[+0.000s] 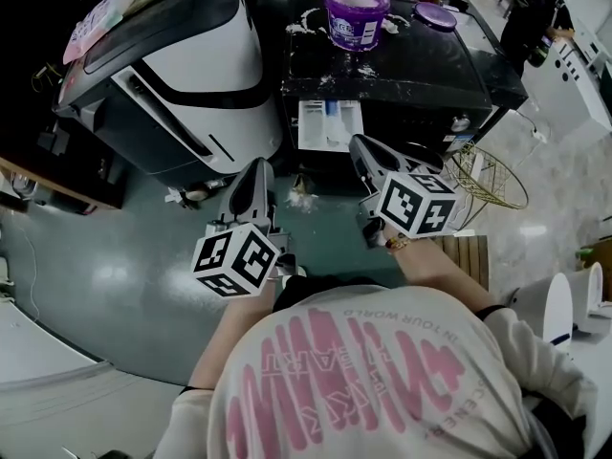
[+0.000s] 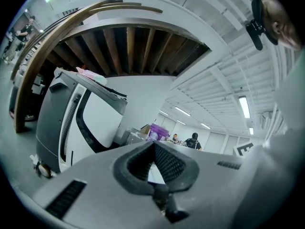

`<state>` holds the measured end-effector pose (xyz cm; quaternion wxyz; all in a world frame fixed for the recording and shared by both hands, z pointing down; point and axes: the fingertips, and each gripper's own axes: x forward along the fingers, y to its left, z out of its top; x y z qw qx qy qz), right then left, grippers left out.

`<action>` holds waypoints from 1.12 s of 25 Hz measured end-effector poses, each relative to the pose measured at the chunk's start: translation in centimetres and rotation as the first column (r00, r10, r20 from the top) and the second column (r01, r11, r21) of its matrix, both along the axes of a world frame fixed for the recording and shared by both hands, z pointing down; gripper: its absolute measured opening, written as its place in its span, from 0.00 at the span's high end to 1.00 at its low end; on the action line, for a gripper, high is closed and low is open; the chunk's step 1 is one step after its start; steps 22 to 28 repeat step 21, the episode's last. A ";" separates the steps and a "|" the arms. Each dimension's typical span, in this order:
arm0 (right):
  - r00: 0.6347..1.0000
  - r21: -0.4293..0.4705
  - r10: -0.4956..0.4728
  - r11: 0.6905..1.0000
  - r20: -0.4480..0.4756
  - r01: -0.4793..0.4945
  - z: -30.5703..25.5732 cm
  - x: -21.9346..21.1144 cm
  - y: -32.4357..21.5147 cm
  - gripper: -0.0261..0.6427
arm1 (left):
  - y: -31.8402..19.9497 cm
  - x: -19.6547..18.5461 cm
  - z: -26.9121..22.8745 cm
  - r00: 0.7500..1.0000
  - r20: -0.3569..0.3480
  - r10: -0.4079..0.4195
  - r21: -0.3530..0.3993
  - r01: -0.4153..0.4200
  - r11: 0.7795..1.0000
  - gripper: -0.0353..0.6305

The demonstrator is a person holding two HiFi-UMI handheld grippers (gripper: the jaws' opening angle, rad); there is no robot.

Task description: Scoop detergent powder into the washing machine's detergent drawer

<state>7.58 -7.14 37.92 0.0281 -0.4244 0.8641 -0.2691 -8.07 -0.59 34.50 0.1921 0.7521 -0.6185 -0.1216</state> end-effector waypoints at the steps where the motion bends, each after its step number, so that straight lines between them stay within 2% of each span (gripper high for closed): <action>1: 1.000 0.001 0.002 1.000 -0.002 -0.002 0.0 0.3 0.2 0.96 | 0.1 0.2 0.0 1.000 0.001 0.002 0.000 -0.002 1.000 0.95; 10: 0.999 -0.001 -0.006 1.000 -0.032 0.006 0.5 1.5 1.4 0.96 | 1.4 2.5 -0.2 0.999 0.005 0.035 -0.001 -0.035 0.999 0.95; 28: 0.997 0.026 -0.032 0.999 -0.069 0.034 0.4 2.7 2.7 0.96 | 2.4 4.1 -0.1 1.000 0.007 0.026 0.007 -0.026 1.000 0.95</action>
